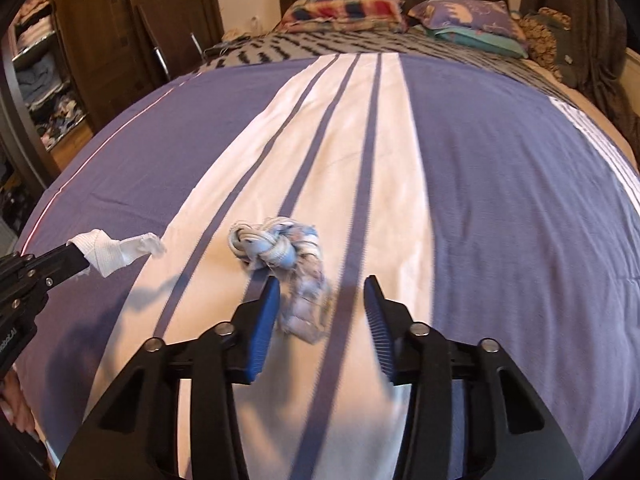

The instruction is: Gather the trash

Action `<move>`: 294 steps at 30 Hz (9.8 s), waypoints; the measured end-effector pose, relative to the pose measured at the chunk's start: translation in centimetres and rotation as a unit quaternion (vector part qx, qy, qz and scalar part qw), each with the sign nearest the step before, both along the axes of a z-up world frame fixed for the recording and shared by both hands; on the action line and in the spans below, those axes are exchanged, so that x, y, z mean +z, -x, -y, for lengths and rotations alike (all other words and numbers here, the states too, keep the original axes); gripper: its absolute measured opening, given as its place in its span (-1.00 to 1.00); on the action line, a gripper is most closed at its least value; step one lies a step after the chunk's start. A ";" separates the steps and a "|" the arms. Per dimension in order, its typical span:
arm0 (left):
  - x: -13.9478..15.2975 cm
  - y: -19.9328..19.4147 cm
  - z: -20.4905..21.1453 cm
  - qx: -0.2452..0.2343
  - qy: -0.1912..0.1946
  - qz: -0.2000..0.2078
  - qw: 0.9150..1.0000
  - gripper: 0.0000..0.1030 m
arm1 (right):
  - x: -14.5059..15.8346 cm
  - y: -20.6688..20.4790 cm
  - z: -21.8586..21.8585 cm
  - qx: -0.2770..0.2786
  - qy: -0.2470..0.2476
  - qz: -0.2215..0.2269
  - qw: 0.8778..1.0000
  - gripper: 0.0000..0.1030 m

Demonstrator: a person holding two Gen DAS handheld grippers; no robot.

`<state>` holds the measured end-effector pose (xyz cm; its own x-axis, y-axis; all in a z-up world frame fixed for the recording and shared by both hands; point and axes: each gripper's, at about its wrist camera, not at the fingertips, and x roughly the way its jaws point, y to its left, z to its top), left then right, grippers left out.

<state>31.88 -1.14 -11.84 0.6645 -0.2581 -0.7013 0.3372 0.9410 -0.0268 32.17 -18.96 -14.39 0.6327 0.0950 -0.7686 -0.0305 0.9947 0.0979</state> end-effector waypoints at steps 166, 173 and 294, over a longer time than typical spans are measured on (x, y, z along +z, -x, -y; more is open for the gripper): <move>13.6 37.1 0.4 0.061 0.052 0.214 0.974 0.85 | 16.3 43.0 5.7 -0.180 0.079 0.291 0.937 0.94; 13.5 37.2 0.3 0.056 0.056 0.214 0.974 0.85 | 16.4 42.9 5.2 -0.168 0.074 0.289 0.940 0.94; 14.1 37.4 0.8 0.040 0.060 0.214 0.974 0.85 | 16.4 42.7 4.6 -0.168 0.060 0.290 0.940 0.94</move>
